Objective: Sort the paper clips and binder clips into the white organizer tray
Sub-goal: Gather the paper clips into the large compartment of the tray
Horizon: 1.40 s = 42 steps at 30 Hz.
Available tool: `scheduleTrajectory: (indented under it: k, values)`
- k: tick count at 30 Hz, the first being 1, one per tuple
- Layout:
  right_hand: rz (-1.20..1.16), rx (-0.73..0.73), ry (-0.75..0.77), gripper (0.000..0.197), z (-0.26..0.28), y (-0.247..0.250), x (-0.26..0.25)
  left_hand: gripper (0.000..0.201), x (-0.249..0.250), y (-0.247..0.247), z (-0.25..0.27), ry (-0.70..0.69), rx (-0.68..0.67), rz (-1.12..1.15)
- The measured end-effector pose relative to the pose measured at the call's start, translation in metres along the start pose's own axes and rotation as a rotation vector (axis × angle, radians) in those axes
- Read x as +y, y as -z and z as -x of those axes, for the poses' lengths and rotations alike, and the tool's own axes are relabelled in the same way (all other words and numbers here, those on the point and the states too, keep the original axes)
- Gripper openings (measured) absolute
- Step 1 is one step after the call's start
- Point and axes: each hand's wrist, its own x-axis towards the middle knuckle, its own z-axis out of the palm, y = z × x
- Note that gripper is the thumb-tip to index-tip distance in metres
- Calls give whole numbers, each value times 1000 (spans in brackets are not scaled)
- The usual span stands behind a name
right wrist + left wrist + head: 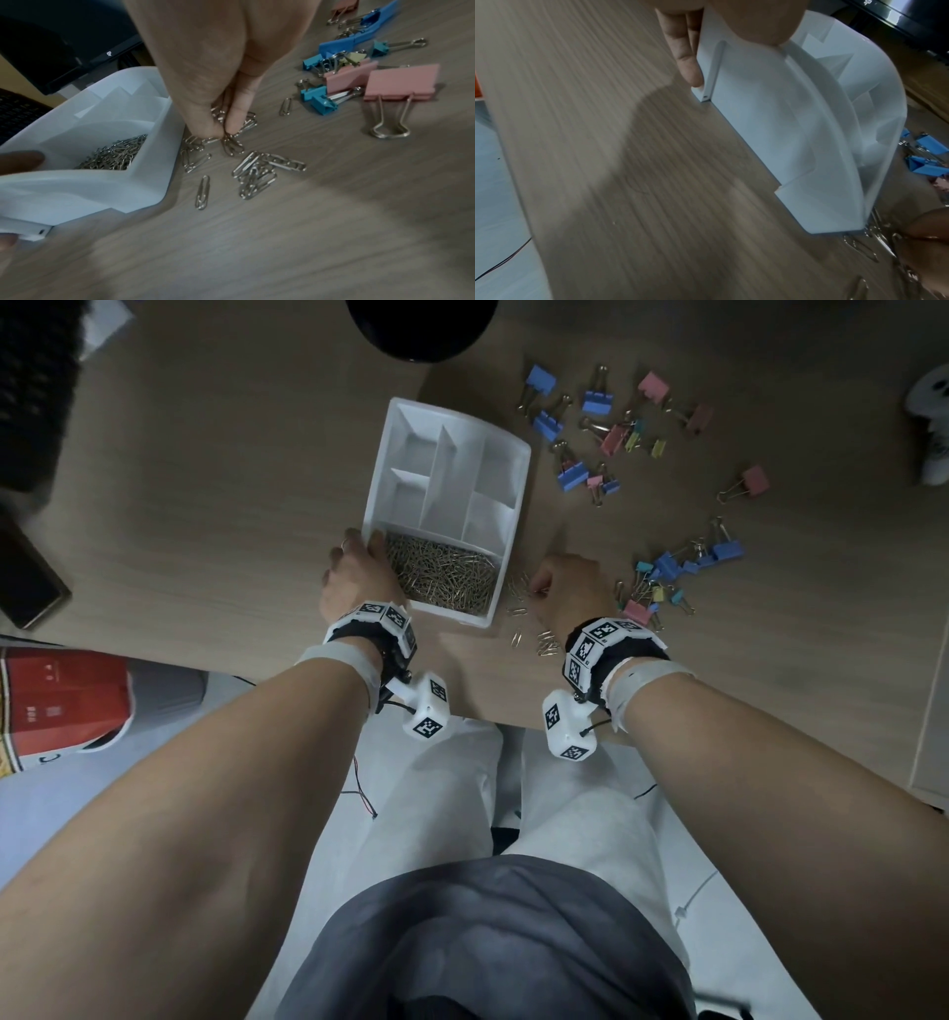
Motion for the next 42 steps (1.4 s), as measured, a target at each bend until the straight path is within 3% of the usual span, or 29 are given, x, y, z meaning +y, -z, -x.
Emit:
scheduleTrajectory:
  k: [5,8,10,12,14,18,20,23,26,29,32,37,42]
  values:
    - [-122,119,61,12,-2,2,-6,45,0,-1,-2,9,-3,6]
    - [-337,189,217,10,-6,3,-27,44,0,-1,-1,15,-5,11]
    - [-425,135,314,15,-10,2,-46,44,1,1,0,18,-12,11]
    - [-423,18,321,21,-15,0,-59,45,1,2,0,15,-18,12]
    - [-396,-4,315,24,-17,-1,-59,45,1,2,-1,14,-26,11]
    - [-324,212,225,16,-13,8,-30,46,2,3,-1,37,-34,13]
    - [-229,171,65,26,-14,13,-13,46,3,3,-1,39,-43,20]
    - [-4,-7,-113,55,-14,3,2,45,2,3,-1,36,-46,30]
    - [78,-68,-82,79,-12,-13,-1,46,2,4,-1,33,-41,22]
    - [22,-72,-1,87,-13,-18,-10,46,1,5,-1,21,-47,20]
    - [5,-46,26,72,-20,-16,-11,47,0,4,-1,8,-43,28]
    - [118,11,31,24,-26,-16,-5,46,0,4,0,17,-44,32]
    - [169,-21,14,18,-24,-18,-11,47,-1,2,-2,21,-50,39]
